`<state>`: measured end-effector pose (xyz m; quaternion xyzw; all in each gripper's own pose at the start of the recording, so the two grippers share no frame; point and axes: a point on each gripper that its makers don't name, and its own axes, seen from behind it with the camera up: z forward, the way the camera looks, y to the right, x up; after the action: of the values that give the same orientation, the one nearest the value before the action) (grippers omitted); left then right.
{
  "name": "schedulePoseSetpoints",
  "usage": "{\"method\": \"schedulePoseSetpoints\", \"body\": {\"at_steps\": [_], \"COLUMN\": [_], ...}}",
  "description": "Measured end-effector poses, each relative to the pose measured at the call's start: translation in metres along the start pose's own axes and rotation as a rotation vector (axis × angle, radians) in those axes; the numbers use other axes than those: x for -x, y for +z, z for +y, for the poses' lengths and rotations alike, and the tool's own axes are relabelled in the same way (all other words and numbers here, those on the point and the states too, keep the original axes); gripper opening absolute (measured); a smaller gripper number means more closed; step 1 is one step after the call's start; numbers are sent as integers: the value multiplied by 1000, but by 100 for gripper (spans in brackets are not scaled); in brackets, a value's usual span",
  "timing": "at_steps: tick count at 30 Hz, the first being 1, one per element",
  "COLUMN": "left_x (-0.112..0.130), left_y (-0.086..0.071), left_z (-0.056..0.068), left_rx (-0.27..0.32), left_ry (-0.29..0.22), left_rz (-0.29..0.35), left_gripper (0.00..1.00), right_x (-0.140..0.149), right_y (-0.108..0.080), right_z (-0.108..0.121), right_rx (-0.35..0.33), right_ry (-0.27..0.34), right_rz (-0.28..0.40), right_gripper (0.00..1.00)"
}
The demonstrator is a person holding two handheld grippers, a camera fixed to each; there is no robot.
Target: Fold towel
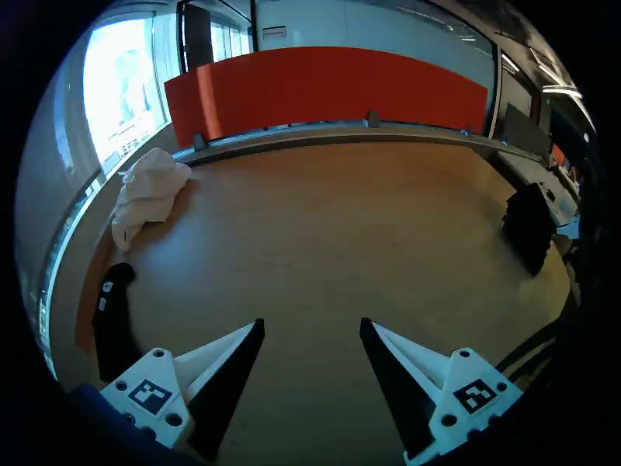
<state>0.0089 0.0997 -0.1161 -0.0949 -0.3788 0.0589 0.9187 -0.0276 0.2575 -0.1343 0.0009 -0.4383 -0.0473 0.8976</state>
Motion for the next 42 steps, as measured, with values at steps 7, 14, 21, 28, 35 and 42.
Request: {"method": "schedulePoseSetpoints", "body": {"at_steps": [7,14,21,28,35,42], "left_x": [3,4,3,2,0,-2], "left_y": [-1,-1,-1,1,2,2], "left_z": [0,1,1,3,3,3], "left_rx": [-3,-2,-3,3,7,11], "left_ry": [8,10,13,12,14,12], "left_rz": [-2,-6,-2,0,4,8], "left_gripper": [91,91,91,91,91,91], "right_x": [14,18,14,13,13,3], "right_y": [9,14,10,2,-6,-13], "right_z": [1,0,-2,-3,9,8], "right_rx": [1,6,10,23,76,82], "right_ry": [-4,14,25,22,17,36], "right_rz": [-45,-50,-20,-2,9,42], "right_gripper": [5,5,6,11,40,64]}}
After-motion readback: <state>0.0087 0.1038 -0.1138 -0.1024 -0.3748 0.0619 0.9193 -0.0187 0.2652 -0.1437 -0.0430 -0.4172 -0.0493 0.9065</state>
